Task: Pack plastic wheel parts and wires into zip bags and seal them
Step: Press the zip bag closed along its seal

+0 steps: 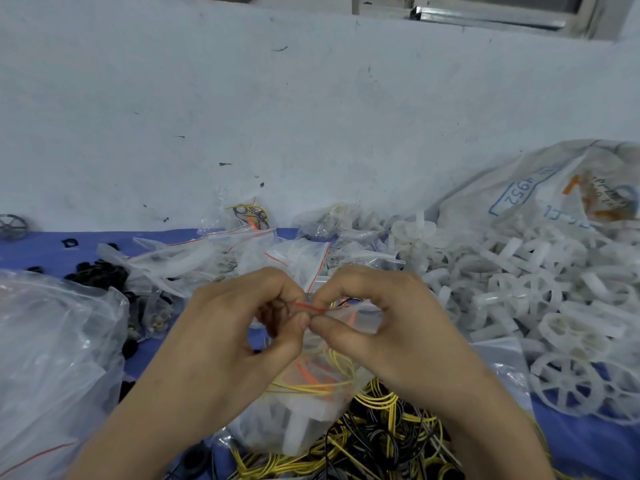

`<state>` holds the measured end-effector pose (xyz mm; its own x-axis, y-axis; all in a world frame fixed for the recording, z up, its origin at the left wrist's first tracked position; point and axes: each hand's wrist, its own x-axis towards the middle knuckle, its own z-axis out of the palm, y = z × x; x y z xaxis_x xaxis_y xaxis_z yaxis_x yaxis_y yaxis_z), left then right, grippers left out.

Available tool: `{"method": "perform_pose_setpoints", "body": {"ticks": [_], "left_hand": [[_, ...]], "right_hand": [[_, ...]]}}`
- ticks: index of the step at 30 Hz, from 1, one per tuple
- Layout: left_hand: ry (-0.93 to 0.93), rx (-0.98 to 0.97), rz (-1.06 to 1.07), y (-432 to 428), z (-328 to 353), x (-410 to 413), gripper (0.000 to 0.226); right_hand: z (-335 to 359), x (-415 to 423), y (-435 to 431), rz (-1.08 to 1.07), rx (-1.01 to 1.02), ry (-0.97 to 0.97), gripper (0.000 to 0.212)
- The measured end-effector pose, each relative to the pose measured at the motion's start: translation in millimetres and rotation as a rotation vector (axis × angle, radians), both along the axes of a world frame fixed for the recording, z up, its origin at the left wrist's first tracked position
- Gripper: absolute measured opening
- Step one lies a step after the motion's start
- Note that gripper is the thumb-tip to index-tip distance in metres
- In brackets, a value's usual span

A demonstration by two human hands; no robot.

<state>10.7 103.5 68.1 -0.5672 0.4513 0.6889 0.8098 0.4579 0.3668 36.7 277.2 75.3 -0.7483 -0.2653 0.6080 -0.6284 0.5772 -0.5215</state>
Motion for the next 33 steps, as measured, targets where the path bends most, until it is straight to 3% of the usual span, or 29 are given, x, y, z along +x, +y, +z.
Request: {"method": "perform_pose_setpoints", "body": {"ticks": [33], "left_hand": [[-0.068, -0.045, 0.031, -2, -5, -5, 0.021]], "right_hand": [[-3, -4, 20, -0.005, -0.013, -0.174, 0.015]]}}
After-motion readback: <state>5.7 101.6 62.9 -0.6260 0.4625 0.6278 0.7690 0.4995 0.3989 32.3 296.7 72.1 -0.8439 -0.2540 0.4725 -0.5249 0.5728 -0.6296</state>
